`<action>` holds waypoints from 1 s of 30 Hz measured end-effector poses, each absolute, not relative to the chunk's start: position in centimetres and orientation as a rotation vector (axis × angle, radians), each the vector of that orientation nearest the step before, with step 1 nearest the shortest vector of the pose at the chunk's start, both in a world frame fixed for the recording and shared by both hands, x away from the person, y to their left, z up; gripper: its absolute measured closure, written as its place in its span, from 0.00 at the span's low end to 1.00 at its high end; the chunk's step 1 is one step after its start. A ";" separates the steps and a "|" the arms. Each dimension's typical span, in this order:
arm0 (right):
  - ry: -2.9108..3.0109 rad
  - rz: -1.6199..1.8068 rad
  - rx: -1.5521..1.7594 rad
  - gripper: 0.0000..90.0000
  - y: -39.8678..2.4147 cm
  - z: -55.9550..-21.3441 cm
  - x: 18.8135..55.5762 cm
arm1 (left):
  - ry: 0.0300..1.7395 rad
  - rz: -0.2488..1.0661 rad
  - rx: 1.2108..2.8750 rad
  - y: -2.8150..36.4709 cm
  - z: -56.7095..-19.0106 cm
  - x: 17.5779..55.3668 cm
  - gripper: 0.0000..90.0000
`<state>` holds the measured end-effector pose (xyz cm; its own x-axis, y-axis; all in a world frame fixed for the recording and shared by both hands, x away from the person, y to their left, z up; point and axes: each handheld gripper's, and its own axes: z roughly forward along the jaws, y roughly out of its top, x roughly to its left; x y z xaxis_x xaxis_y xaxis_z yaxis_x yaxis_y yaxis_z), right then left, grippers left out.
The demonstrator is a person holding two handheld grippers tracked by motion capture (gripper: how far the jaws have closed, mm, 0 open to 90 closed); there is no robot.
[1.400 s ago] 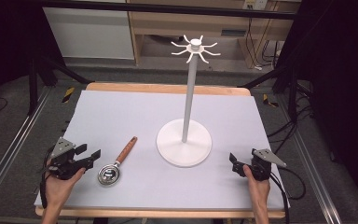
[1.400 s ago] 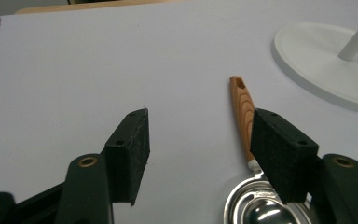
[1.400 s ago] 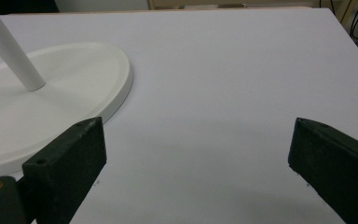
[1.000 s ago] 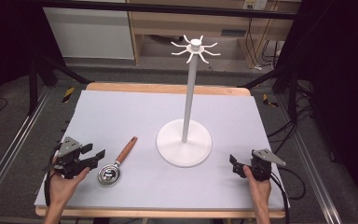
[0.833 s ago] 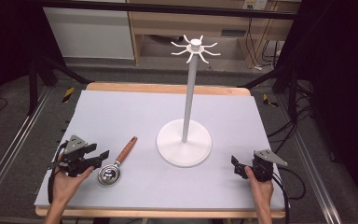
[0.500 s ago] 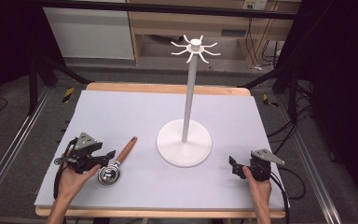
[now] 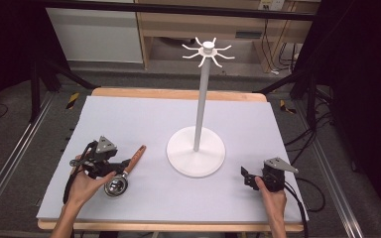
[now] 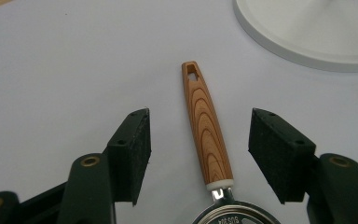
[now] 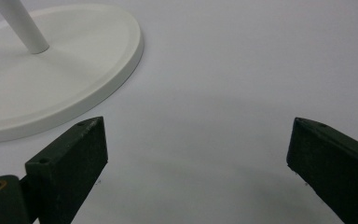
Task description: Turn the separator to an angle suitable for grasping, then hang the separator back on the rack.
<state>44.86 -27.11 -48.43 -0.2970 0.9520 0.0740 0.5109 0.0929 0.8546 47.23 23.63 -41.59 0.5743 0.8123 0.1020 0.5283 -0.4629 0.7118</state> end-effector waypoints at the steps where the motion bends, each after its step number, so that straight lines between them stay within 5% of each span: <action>1: 1.863 1.122 1.432 0.06 -27.1 -48.4 44.9 | 1.064 0.578 2.169 23.6 -41.6 47.2 0.43; 30: 1.867 1.121 1.423 0.06 -26.9 -48.5 44.7 | 1.110 0.501 2.385 20.2 -42.3 49.9 0.58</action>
